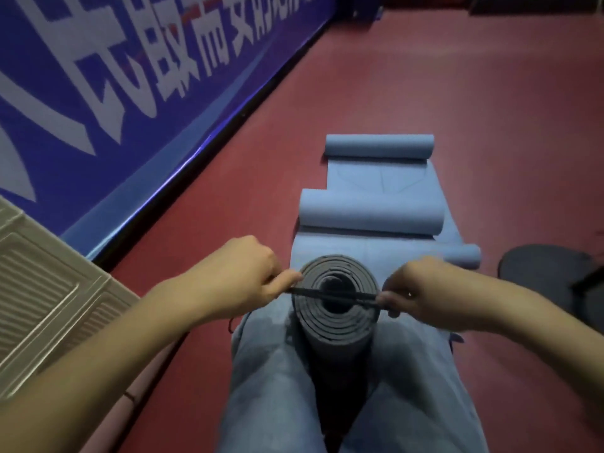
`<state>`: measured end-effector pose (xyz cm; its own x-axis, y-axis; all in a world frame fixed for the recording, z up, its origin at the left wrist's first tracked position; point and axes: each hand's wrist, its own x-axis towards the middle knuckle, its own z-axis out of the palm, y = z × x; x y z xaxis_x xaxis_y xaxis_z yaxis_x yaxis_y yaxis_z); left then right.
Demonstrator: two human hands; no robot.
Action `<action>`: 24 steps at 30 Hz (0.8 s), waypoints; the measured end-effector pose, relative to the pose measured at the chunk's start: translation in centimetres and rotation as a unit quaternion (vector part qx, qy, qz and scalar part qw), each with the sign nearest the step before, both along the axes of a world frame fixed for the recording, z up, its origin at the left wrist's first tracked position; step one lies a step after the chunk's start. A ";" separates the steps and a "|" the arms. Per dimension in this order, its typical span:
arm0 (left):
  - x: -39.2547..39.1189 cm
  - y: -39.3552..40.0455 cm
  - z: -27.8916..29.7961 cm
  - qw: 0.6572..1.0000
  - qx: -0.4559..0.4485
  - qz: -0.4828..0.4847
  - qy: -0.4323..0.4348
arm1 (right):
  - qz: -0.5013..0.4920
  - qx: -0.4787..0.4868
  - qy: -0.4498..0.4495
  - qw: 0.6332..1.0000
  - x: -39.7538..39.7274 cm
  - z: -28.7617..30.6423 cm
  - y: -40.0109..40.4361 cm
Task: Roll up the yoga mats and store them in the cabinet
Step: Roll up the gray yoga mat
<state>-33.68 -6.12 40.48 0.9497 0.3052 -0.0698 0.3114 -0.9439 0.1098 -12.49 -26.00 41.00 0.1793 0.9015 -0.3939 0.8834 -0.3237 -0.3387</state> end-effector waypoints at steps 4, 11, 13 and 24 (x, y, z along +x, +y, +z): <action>-1.3 -0.9 0.2 0.987 -0.067 0.059 0.133 | -0.037 -0.022 -0.056 0.998 -2.3 0.1 -1.0; -2.0 -3.6 -1.9 0.979 -0.095 0.069 0.165 | -0.043 -0.060 -0.110 0.991 -4.3 -1.6 -0.8; -1.3 -3.7 -3.2 0.979 -0.117 0.062 0.158 | -0.044 -0.075 -0.105 0.991 -3.5 -2.7 0.0; 2.1 1.9 -10.6 0.974 -0.178 0.076 0.118 | 0.011 -0.062 0.000 0.998 3.0 -9.2 4.3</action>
